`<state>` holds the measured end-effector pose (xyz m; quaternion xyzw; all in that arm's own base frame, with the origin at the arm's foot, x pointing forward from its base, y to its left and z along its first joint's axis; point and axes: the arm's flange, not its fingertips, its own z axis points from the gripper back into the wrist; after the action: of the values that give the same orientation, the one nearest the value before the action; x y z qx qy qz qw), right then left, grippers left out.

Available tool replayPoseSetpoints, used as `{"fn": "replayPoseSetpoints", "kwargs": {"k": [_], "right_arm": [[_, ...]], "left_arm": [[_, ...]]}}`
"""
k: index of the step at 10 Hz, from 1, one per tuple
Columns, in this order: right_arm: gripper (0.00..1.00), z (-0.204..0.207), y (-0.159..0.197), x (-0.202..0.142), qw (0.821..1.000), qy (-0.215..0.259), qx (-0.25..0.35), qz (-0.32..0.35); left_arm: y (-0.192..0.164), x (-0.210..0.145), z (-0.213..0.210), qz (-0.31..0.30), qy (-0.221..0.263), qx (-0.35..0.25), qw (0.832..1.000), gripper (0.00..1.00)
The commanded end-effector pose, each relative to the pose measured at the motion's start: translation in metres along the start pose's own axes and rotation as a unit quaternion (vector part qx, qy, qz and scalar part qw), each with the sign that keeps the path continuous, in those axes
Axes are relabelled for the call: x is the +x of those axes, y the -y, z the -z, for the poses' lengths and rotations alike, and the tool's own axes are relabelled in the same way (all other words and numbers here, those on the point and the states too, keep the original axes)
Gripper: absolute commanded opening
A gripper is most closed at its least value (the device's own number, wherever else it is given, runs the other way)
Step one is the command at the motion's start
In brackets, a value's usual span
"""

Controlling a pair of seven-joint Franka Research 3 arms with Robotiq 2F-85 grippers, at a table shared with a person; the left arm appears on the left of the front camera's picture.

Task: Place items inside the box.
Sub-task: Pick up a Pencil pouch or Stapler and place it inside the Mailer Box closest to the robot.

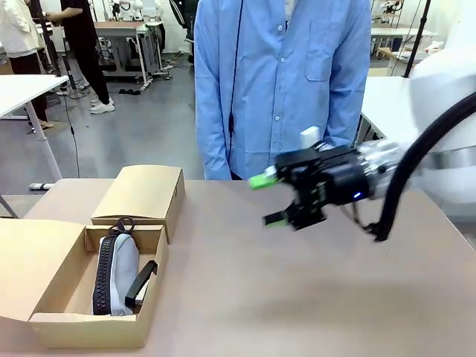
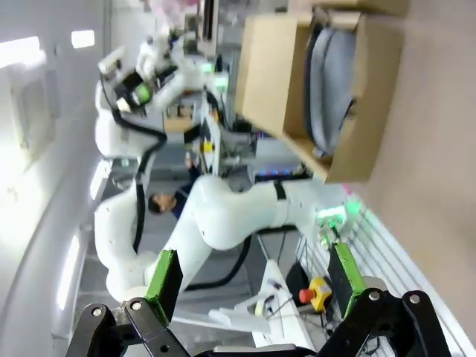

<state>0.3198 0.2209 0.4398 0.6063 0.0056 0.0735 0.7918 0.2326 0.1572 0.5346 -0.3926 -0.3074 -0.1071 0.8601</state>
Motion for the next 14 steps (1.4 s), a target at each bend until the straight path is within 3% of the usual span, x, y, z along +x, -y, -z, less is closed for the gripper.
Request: {"fn": "replayPoseSetpoints", "kwargs": {"k": [1, 2, 4, 5, 6, 7, 9, 10, 14], "right_arm": [[1.00, -0.079, 0.008, 0.003, 0.998, 0.046, 0.009, 0.031], [1.00, -0.106, 0.014, 0.005, 0.999, 0.016, 0.033, 0.036], [1.00, -0.205, 0.038, -0.004, 0.992, -0.024, 0.102, 0.073], [1.00, -0.252, 0.051, -0.020, 0.991, 0.009, 0.115, 0.075], [1.00, -0.295, 0.063, -0.048, 0.987, 0.091, 0.108, 0.075], [1.00, -0.324, 0.072, -0.076, 0.985, 0.114, 0.122, 0.054], [1.00, -0.342, 0.087, -0.112, 0.983, 0.164, 0.078, 0.036], [1.00, -0.333, 0.076, -0.092, 0.982, 0.122, 0.122, 0.072], [1.00, -0.333, 0.076, -0.092, 0.982, 0.122, 0.122, 0.072]], "left_arm": [[0.001, -0.001, 0.002, 0.009, 0.007, -0.008, 1.000, 1.00], [0.001, -0.001, 0.002, 0.009, 0.007, -0.008, 1.000, 1.00], [0.001, -0.001, 0.002, 0.009, 0.007, -0.008, 1.000, 1.00], [0.001, -0.001, 0.002, 0.009, 0.007, -0.008, 1.000, 1.00], [0.001, -0.001, 0.002, 0.009, 0.007, -0.008, 1.000, 1.00], [0.001, -0.001, 0.002, 0.009, 0.007, -0.008, 1.000, 1.00], [0.001, -0.001, 0.002, 0.009, 0.007, -0.008, 1.000, 1.00], [0.001, -0.001, 0.002, 0.009, 0.007, -0.008, 1.000, 1.00], [0.001, -0.001, 0.002, 0.009, 0.007, -0.008, 1.000, 1.00]]}}
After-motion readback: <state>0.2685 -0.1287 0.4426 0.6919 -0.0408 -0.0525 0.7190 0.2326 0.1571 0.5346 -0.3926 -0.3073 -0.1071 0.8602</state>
